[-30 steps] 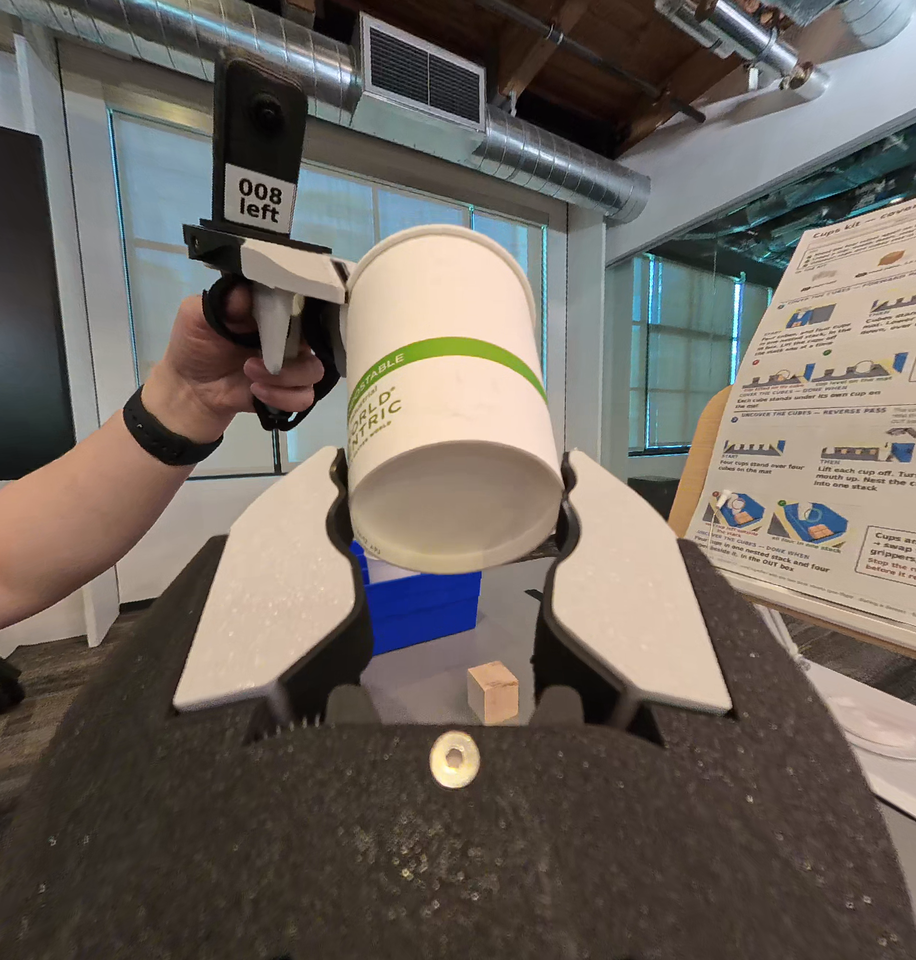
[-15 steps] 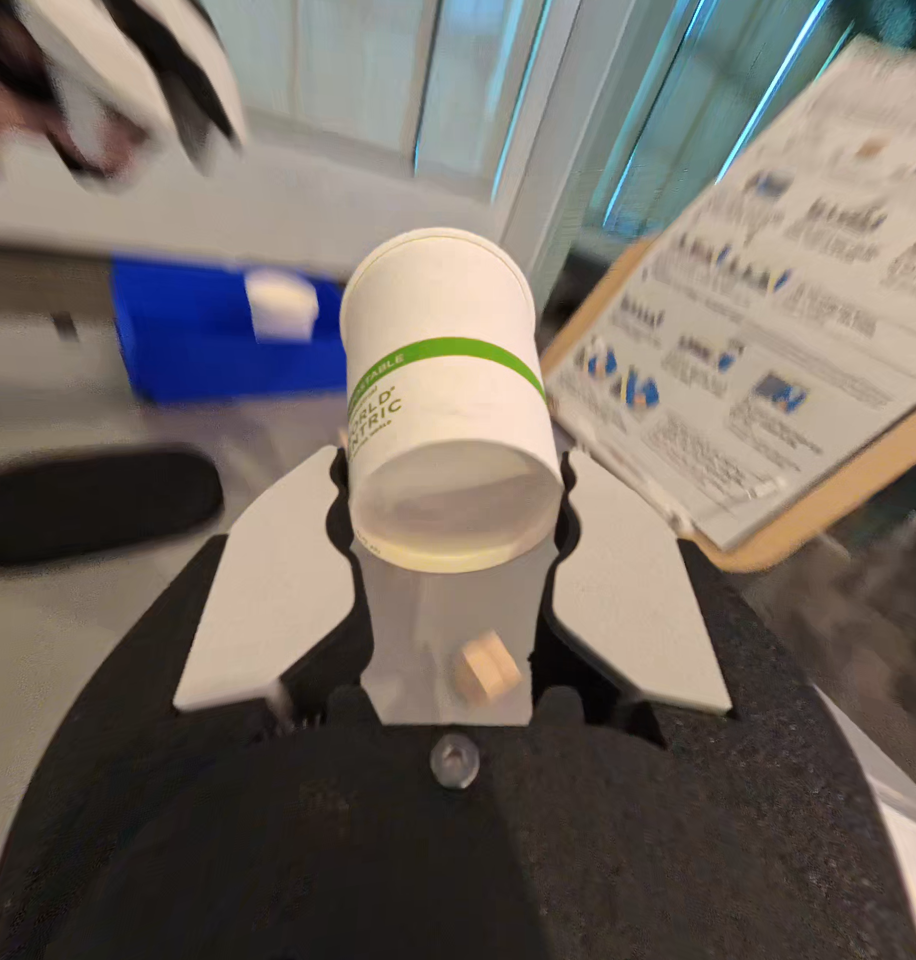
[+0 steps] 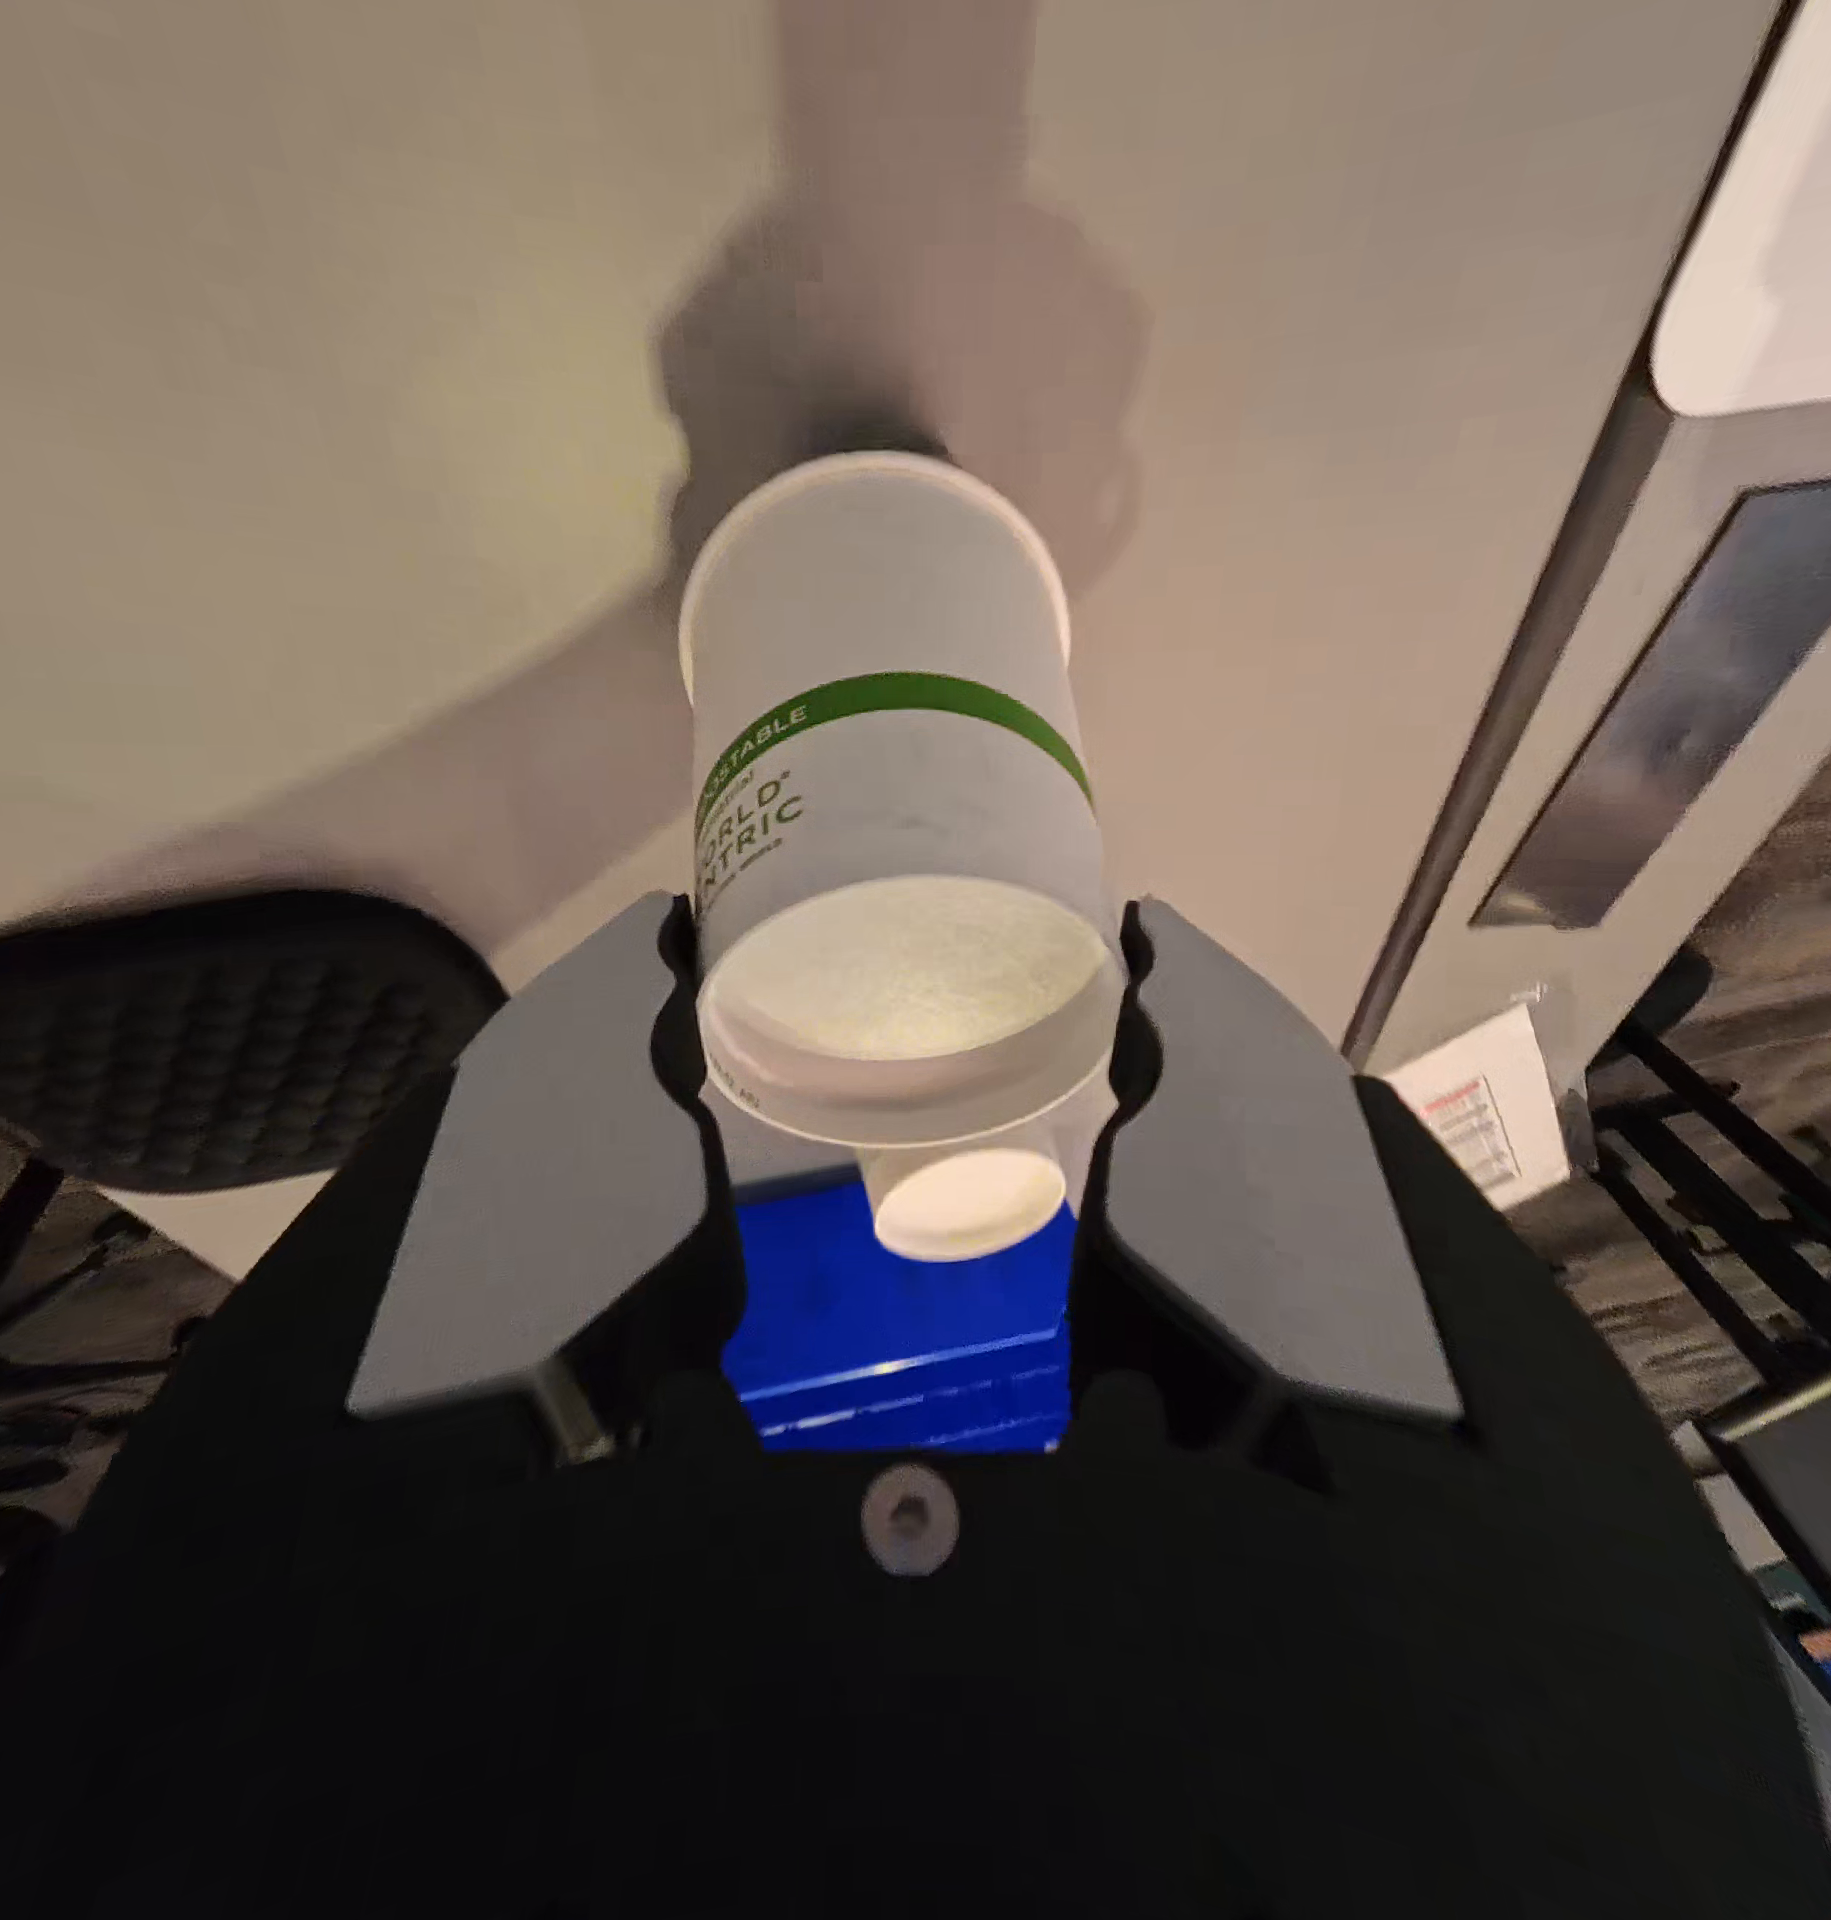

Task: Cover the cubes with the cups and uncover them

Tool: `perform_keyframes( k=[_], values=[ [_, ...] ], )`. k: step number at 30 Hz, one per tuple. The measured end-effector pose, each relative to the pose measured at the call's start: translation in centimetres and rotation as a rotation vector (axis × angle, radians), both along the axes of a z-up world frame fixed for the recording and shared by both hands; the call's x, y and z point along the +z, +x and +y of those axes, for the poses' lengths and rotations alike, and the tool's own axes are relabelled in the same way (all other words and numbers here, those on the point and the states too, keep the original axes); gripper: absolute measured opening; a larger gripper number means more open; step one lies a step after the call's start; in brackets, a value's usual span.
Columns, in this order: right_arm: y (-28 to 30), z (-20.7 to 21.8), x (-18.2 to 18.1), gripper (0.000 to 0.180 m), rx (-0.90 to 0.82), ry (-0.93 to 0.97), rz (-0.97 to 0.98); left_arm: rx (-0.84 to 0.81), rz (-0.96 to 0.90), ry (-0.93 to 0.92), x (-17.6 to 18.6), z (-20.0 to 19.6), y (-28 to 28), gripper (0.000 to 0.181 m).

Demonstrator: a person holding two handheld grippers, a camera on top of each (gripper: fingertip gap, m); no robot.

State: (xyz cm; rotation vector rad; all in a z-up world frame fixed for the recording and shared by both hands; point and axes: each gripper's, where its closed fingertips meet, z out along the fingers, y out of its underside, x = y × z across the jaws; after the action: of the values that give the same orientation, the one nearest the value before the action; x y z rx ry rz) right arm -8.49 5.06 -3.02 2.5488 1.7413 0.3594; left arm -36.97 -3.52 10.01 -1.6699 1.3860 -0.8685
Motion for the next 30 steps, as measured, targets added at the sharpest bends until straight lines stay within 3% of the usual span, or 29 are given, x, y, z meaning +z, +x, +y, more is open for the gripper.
perform_keyframes(
  k=[6, 12, 19, 21, 26, 30],
  values=[
    [-1.3, 1.1, -3.2, 0.077, 0.020, -0.043, 0.028, 0.016, 0.080, -0.031, -2.3, 0.1, -1.6, 0.017],
    [-1.5, 1.4, -4.2, 0.076, 0.035, -0.063, 0.004, 0.097, 0.163, 0.024, -3.3, 1.7, -3.9, 0.018],
    [-0.9, 1.3, -5.2, 0.077, 0.055, -0.065, -0.046, 0.416, 0.434, 0.142, -4.2, 9.4, -13.5, 0.030],
    [-0.9, 1.6, -5.4, 0.086, 0.060, -0.030, -0.045, 0.469, 0.550, 0.150, -5.1, 11.6, -16.8, 0.032],
    [-1.9, 2.0, -3.6, 0.094, 0.087, 0.113, 0.031, 0.482, 0.817, 0.182, -8.6, 15.8, -22.4, 0.027],
    [-3.6, 1.2, 0.0, 0.096, 0.119, 0.300, 0.163, 0.442, 0.818, 0.111, -10.7, 17.3, -22.5, 0.020]
  ],
)
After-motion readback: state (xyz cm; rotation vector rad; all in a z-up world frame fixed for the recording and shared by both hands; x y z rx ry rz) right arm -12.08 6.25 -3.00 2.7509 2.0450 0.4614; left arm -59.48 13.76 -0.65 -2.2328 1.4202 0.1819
